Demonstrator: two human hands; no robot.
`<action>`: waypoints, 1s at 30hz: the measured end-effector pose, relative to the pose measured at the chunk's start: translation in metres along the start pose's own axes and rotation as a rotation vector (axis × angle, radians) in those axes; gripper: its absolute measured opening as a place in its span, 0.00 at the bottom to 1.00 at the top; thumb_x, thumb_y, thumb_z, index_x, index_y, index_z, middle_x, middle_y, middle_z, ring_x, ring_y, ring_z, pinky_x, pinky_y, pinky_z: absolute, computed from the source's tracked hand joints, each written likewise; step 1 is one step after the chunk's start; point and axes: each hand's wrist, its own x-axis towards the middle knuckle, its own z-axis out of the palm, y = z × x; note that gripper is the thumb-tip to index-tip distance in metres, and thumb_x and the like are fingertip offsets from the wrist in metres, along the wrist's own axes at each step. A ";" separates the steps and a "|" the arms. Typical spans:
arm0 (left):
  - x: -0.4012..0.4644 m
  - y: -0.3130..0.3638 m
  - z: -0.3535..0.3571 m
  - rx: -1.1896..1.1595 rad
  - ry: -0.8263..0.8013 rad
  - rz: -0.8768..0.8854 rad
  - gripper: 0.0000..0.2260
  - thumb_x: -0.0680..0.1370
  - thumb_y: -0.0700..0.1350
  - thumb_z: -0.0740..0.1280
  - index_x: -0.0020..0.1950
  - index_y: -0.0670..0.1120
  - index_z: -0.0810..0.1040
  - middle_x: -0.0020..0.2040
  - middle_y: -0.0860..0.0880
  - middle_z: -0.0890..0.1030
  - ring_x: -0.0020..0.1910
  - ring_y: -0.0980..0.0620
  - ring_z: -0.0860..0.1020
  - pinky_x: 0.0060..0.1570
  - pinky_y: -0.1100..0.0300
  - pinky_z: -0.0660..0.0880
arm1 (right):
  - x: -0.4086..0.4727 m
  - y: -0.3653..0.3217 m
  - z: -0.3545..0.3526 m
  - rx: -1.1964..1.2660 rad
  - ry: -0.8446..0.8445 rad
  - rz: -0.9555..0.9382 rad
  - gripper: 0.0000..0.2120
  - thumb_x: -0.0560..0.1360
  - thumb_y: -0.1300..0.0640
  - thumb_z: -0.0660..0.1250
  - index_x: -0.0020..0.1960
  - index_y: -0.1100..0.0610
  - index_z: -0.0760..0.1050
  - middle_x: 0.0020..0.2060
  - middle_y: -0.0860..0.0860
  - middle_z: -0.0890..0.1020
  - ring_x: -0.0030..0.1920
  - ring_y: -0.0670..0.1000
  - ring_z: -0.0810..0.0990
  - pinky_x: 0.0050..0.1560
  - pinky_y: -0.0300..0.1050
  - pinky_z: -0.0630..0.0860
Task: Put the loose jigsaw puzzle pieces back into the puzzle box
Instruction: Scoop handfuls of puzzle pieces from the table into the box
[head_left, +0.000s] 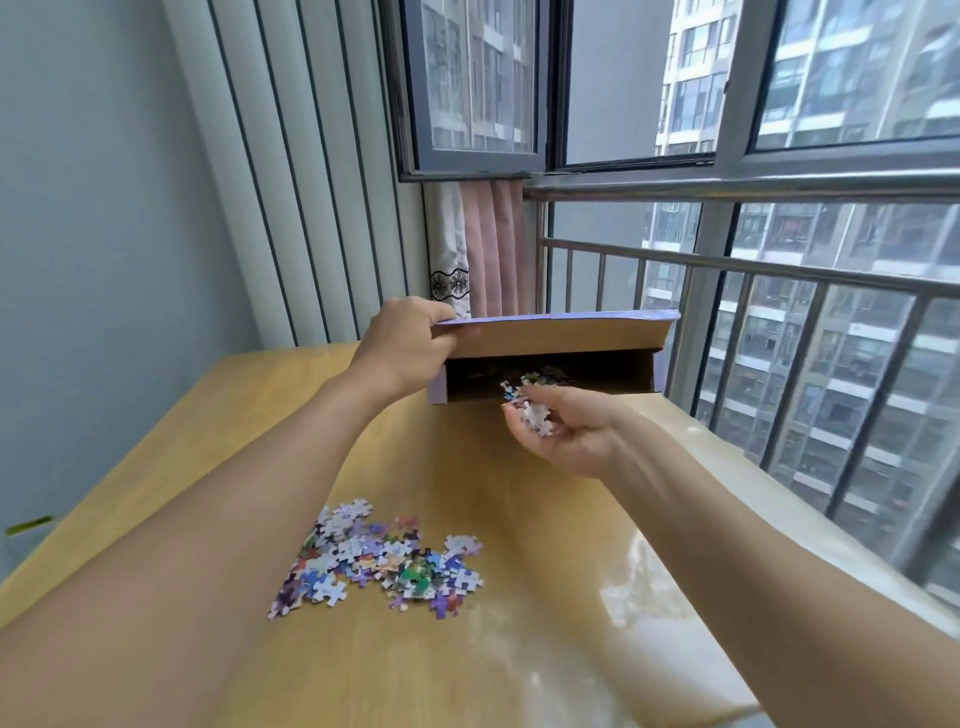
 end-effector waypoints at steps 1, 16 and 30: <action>0.001 0.001 -0.001 0.000 -0.004 0.001 0.14 0.77 0.53 0.67 0.35 0.47 0.78 0.29 0.49 0.74 0.34 0.46 0.71 0.35 0.54 0.68 | 0.000 -0.001 0.002 -0.011 0.006 -0.007 0.11 0.78 0.67 0.69 0.59 0.70 0.73 0.61 0.64 0.75 0.49 0.60 0.80 0.32 0.53 0.84; 0.005 0.007 0.000 -0.002 -0.009 0.012 0.19 0.79 0.56 0.69 0.35 0.43 0.77 0.29 0.47 0.73 0.32 0.49 0.67 0.33 0.55 0.62 | 0.008 -0.010 0.050 0.436 0.035 -0.164 0.21 0.77 0.50 0.55 0.62 0.60 0.77 0.56 0.60 0.82 0.57 0.65 0.81 0.63 0.66 0.74; 0.005 0.013 -0.007 -0.029 0.036 -0.015 0.15 0.80 0.52 0.68 0.35 0.49 0.79 0.28 0.51 0.72 0.32 0.50 0.68 0.33 0.56 0.64 | 0.026 -0.008 0.037 -0.464 0.030 -0.439 0.19 0.81 0.46 0.59 0.63 0.58 0.75 0.56 0.55 0.81 0.55 0.54 0.81 0.62 0.51 0.79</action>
